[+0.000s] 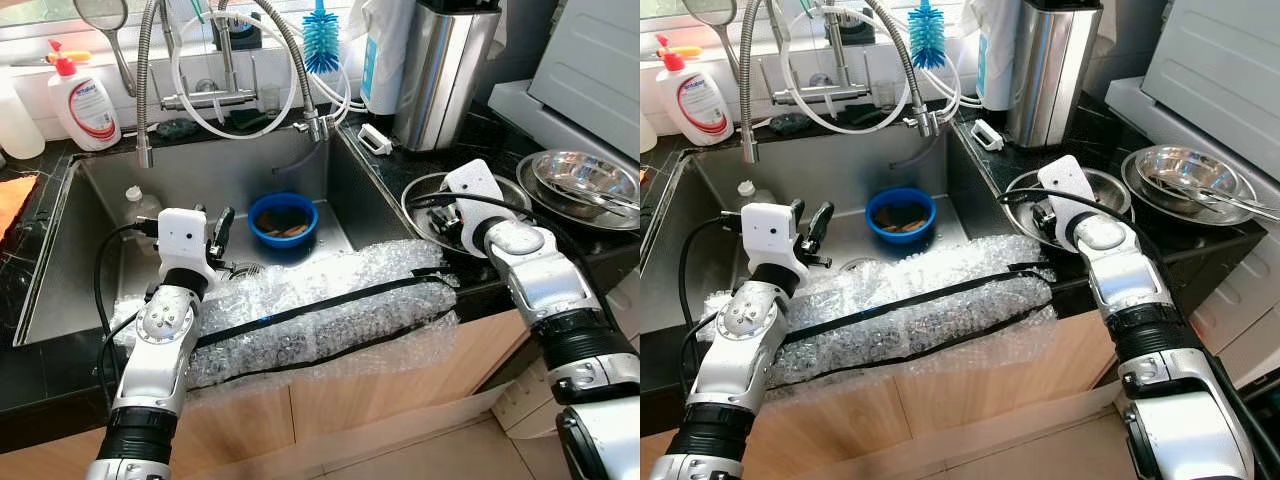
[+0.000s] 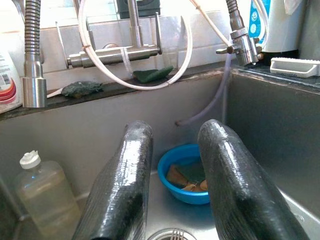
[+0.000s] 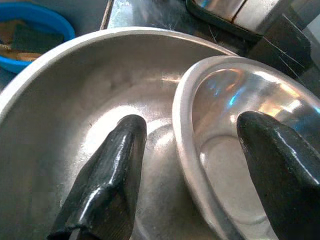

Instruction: Kitchen organization

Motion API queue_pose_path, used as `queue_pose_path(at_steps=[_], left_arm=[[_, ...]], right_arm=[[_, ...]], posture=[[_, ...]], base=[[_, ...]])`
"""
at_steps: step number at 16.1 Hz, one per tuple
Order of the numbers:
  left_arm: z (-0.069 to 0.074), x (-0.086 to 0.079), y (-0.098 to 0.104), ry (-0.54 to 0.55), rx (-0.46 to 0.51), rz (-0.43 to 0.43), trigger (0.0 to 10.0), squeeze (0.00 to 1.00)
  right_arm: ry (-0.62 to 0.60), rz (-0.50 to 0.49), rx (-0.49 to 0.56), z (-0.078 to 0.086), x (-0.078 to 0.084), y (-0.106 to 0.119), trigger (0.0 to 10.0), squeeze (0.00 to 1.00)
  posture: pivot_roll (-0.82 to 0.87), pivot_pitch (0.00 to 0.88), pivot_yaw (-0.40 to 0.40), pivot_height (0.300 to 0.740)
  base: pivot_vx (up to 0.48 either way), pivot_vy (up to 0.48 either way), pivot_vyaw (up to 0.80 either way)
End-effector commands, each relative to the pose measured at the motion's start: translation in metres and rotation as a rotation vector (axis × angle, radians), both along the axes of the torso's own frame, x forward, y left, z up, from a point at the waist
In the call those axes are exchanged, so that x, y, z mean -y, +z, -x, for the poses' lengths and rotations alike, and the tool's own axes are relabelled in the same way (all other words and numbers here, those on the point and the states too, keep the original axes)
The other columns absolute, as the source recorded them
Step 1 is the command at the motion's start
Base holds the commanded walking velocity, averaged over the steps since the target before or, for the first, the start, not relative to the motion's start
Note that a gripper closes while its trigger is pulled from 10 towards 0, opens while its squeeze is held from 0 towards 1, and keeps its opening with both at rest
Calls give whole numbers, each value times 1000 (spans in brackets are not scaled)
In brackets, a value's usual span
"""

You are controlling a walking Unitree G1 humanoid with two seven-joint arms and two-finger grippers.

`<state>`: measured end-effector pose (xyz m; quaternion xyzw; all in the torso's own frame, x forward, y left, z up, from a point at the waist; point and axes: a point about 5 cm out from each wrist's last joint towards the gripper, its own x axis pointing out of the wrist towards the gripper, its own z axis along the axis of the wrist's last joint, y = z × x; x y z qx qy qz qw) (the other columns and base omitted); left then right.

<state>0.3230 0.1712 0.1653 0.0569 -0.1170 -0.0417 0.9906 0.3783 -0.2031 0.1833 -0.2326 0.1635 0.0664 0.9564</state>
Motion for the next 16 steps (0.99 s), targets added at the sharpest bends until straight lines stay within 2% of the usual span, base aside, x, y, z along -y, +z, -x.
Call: queue_pose_path(at_steps=[1, 2, 3, 4, 5, 6, 9, 16], left_arm=[[-1, 4, -4, -18, -22, -7, 10000, 0], [-1, 4, -4, -18, -21, -7, 10000, 0], [-1, 4, -3, -18, -20, -8, 10000, 0], [-2, 4, -3, -17, -18, -9, 10000, 0], [-2, 4, -2, -17, -17, -10, 10000, 0], [-2, 4, -2, -15, -14, -11, 10000, 0], [-3, 3, -1, -12, -13, -11, 10000, 0], [-3, 5, -2, -18, -16, -8, 10000, 0]], right_arm=[[-19, 23, -19, 1, 4, -4, 10000, 0], [-20, 26, -17, 1, 5, -4, 10000, 0], [-23, 28, -12, 0, 5, -3, 8667, 0], [-27, 27, -1, 0, 5, -1, 3451, 0], [-26, 27, 5, -1, 5, 0, 1098, 0], [-17, 21, 29, -2, 3, 4, 0, 0], [7, -4, 48, -4, -4, 7, 0, 0], [15, -15, 63, -4, -7, 7, 0, 0]], posture=[[-49, 0, 21, 740], [-49, 0, 20, 740], [-49, 0, 22, 740], [-48, 0, 20, 740], [-49, 0, 21, 740], [-48, 0, 22, 740], [-43, 0, 21, 740], [-40, 0, 20, 740]], base=[[0, 0, 0], [0, 0, 0], [0, 0, 0], [0, 0, 0], [0, 0, 0], [0, 0, 0], [0, 0, 0], [0, 0, 0]])
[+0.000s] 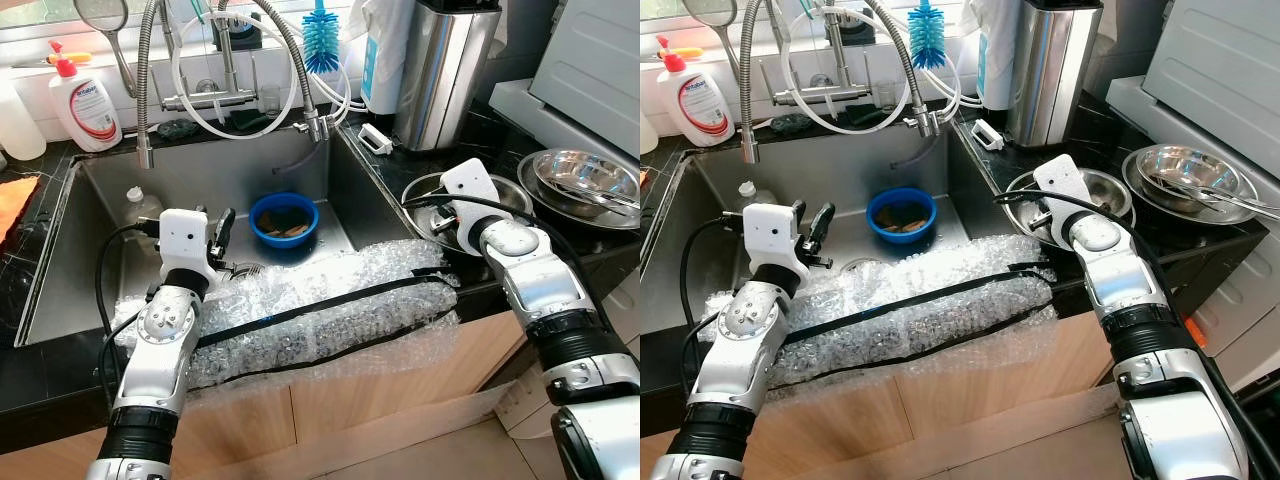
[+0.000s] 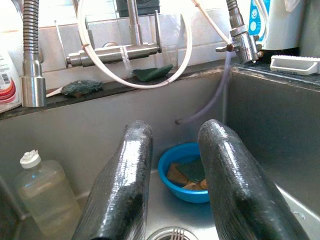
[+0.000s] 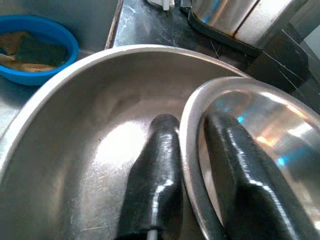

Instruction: Kitchen organization

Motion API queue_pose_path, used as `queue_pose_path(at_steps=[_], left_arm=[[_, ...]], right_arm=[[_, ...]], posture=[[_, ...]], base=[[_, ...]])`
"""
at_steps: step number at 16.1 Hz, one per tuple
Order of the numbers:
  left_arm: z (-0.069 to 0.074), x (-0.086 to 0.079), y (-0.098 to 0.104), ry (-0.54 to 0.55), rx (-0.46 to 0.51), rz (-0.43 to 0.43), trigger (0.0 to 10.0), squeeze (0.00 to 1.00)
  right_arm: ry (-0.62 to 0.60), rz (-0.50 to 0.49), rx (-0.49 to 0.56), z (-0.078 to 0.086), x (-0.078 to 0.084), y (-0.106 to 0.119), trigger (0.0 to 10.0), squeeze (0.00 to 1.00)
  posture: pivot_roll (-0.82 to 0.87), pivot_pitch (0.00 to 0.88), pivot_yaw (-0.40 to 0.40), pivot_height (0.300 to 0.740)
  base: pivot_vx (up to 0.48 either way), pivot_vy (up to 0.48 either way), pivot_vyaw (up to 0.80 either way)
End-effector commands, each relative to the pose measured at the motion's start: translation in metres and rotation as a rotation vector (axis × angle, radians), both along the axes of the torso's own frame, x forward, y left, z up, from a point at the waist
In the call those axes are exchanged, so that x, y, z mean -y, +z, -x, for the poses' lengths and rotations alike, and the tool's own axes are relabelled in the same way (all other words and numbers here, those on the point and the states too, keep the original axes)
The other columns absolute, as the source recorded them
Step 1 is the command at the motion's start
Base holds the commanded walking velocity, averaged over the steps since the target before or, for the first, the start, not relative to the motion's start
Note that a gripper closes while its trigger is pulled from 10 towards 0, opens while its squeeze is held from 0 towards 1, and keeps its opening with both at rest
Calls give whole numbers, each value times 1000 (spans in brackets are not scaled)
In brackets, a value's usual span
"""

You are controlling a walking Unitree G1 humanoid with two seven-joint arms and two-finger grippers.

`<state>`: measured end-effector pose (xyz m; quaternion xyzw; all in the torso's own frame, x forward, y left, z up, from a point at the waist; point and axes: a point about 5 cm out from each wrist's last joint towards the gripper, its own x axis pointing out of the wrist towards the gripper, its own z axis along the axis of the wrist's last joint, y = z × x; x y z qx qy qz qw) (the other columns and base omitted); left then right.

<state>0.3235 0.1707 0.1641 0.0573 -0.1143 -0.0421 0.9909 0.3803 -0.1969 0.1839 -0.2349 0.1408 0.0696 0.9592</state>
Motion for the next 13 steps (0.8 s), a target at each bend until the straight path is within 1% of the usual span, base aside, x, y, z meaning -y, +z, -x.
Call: queue_pose_path(at_steps=[1, 4, 8, 9, 10, 12, 13], left_arm=[[-2, 4, -1, -17, -10, -6, 10000, 0], [-3, 5, 1, -13, -1, -1, 10000, 0], [-3, 7, 3, -11, 14, 23, 10000, 0], [-2, 7, 5, -4, 37, 35, 10000, 0], [-2, 7, 7, -2, 44, 41, 10000, 0], [-2, 7, 7, -1, 52, 51, 10000, 0], [-1, 8, 8, 1, 57, 52, 10000, 0]], right_arm=[[-1, -14, 22, -2, -1, 6, 0, 0], [-7, -15, 55, -3, -1, 10, 0, 0], [-24, -18, 133, -3, 1, 21, 0, 0], [-45, -44, 222, -3, 3, 34, 0, 0], [-46, -38, 247, -3, 2, 38, 0, 0], [-21, -20, 322, -3, -4, 55, 0, 0], [-13, -14, 347, -3, -6, 60, 1529, 0]], posture=[[-40, 0, 21, 740], [-39, 0, 21, 740], [-39, 0, 20, 740], [-38, 0, 18, 740], [-41, 0, 16, 740], [-39, 0, 12, 740], [-38, 0, 11, 740]], base=[[0, 0, 0], [0, 0, 0], [0, 0, 0], [0, 0, 0], [0, 0, 0], [0, 0, 0], [0, 0, 0]])
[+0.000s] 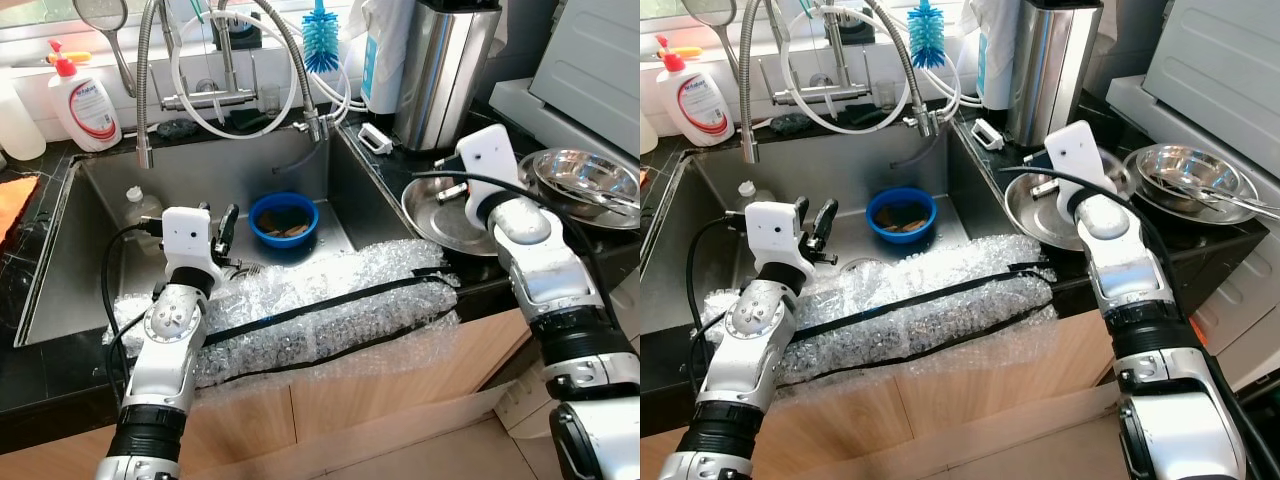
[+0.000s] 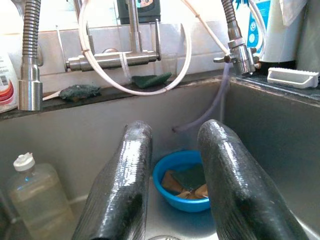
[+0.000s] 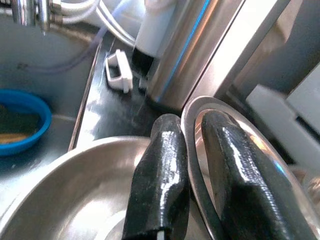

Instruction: Kitchen organization

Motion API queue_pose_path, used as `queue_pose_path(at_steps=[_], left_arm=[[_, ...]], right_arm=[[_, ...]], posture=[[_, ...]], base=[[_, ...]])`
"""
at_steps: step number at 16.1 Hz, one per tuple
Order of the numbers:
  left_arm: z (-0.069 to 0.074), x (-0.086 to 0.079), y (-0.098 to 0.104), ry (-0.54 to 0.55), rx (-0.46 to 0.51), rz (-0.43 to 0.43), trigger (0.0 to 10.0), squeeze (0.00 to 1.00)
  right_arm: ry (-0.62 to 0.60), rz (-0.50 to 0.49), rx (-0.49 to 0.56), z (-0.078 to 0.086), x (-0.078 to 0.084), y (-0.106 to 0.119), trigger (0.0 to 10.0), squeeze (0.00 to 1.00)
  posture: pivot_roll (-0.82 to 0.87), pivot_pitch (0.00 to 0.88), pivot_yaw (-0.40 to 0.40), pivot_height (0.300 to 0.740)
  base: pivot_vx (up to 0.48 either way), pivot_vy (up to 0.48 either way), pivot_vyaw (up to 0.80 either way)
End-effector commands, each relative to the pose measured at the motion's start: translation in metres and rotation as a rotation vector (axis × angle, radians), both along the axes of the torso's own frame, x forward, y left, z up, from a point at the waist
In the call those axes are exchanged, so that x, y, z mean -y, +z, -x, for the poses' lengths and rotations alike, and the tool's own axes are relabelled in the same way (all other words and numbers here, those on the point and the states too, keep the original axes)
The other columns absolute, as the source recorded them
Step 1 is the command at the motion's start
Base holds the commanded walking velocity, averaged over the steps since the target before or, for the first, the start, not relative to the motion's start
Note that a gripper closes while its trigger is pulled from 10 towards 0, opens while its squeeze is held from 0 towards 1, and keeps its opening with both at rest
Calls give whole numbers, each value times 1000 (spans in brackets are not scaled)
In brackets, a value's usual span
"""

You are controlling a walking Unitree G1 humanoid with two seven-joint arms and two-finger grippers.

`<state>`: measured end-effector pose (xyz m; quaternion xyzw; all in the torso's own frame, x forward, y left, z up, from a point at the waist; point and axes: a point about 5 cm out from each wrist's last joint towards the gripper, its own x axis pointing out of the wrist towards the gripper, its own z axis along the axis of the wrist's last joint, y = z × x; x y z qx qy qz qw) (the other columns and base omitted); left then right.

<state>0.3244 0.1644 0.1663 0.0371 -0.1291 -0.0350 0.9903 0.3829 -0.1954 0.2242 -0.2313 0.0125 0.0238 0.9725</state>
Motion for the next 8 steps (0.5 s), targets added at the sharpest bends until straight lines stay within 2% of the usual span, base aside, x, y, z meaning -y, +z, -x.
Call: queue_pose_path(at_steps=[1, 2, 3, 4, 5, 7, 8], left_arm=[[0, 1, 7, 2, 38, 14, 10000, 0], [0, 0, 7, 8, 43, 15, 10000, 0], [0, -1, 9, 31, 60, 15, 10000, 0], [1, -4, 11, 49, 78, 18, 10000, 0], [2, -5, 13, 55, 89, 20, 10000, 0], [3, -9, 14, 67, 100, 13, 10000, 0], [4, -14, 15, 81, 104, 9, 10000, 0]], right_arm=[[36, -12, 122, -1, -9, 26, 10000, 0], [58, -41, 159, -1, -12, 31, 10000, 0], [159, -93, 193, 0, -24, 34, 10000, 0], [287, -192, 207, 2, -42, 37, 10000, 0], [365, -242, 202, 3, -51, 38, 10000, 0], [477, -262, 189, 5, -67, 34, 10000, 0], [532, -313, 162, 4, -77, 29, 10000, 0]], posture=[[-38, 0, 9, 740], [-40, 0, 7, 740], [-38, 0, 3, 740], [-38, 0, 1, 740], [-36, 0, 2, 740], [-35, 0, -4, 740], [-32, 0, -6, 740]], base=[[0, 0, 0], [0, 0, 0], [0, 0, 0], [0, 0, 0], [0, 0, 0], [0, 0, 0], [0, 0, 0]])
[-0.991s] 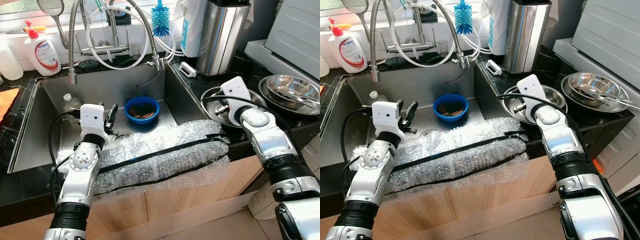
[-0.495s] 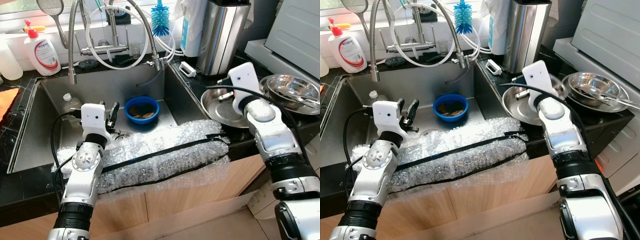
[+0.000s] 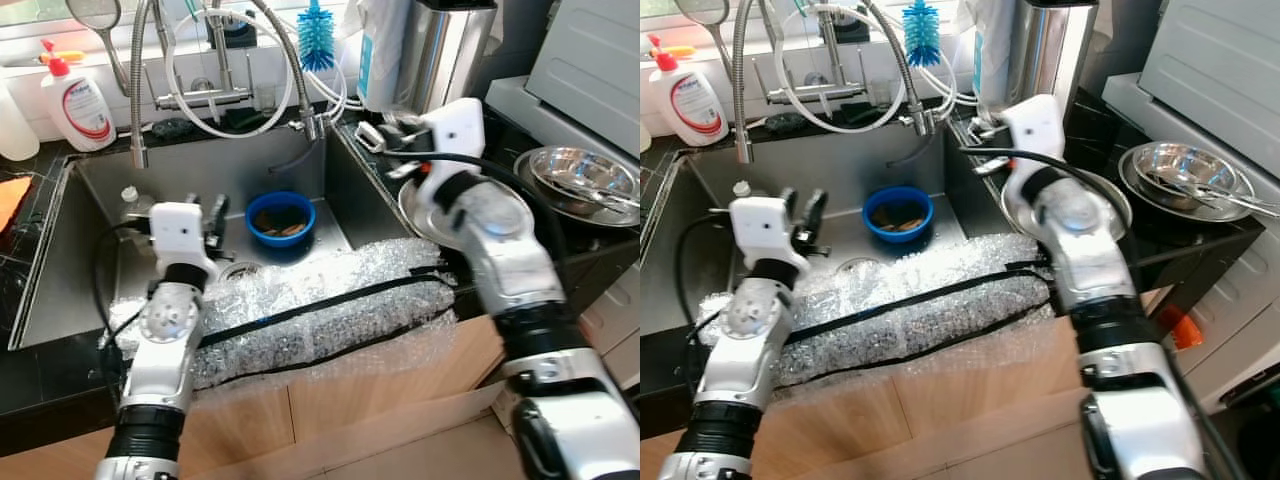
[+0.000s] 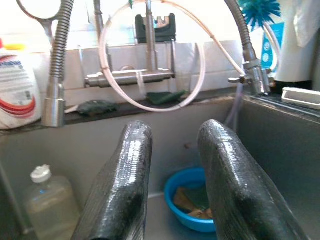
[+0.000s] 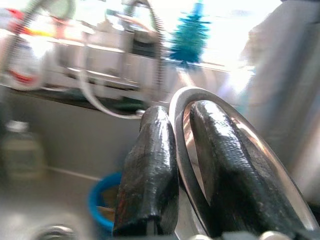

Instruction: Kitchen organization

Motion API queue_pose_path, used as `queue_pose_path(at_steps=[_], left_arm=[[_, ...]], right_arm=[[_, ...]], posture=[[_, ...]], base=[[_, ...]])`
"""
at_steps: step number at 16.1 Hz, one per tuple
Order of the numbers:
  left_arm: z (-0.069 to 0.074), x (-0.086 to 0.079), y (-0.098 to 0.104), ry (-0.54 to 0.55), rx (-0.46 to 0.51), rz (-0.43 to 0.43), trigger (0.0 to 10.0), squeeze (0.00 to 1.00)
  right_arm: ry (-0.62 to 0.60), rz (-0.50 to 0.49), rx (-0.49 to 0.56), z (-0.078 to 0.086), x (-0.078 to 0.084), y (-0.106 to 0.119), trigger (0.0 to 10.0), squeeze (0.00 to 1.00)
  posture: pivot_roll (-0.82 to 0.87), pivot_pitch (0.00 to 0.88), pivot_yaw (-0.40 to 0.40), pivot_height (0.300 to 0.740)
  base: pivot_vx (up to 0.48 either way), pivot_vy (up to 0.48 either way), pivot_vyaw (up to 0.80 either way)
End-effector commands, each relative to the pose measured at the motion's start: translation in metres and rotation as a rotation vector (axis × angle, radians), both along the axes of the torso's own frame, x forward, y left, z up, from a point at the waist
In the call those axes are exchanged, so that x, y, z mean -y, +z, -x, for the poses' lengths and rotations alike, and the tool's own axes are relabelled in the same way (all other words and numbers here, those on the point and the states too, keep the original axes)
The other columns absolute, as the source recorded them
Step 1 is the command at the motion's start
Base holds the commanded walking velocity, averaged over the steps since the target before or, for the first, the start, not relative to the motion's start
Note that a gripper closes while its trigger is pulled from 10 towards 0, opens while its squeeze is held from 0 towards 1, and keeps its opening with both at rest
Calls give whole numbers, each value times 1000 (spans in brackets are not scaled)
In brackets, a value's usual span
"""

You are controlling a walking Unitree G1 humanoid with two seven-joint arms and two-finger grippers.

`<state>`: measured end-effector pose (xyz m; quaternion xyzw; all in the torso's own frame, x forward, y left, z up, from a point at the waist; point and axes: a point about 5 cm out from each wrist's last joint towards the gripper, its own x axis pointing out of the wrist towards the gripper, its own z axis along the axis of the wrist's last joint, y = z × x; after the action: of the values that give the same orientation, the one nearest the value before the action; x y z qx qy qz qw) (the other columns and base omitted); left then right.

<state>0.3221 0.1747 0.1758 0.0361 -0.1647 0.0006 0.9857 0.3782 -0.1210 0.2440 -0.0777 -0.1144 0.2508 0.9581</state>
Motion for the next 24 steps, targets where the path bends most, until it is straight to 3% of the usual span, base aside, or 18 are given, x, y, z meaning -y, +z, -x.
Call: queue_pose_path(at_steps=[1, 4, 6, 10, 15, 24], left_arm=[[3, -6, 5, 23, 30, -9, 10000, 0], [5, -12, 6, 46, 33, -19, 10000, 0], [6, -14, 6, 54, 33, -26, 10000, 0], [7, -11, 3, 47, 25, -32, 10000, 0], [7, -9, 3, 38, 17, -40, 10000, 0], [8, -3, -2, 19, -3, -42, 10000, 0]], right_arm=[[84, -26, 15, 0, -12, 6, 10000, 0], [229, -84, -40, -2, -36, -2, 10000, 0], [257, -144, -132, -8, -47, -13, 10000, 0], [289, -152, -225, -14, -63, -28, 10000, 0], [312, -109, -283, -14, -71, -42, 10000, 0], [253, -90, -343, -18, -67, -51, 10000, 0]], posture=[[-28, 0, -8, 740], [-15, 0, -15, 740], [-7, 0, -21, 740], [-6, 0, -23, 740], [-5, 0, -25, 740], [2, 0, -25, 740]], base=[[0, 0, 0], [0, 0, 0], [0, 0, 0], [0, 0, 0], [0, 0, 0], [0, 0, 0]])
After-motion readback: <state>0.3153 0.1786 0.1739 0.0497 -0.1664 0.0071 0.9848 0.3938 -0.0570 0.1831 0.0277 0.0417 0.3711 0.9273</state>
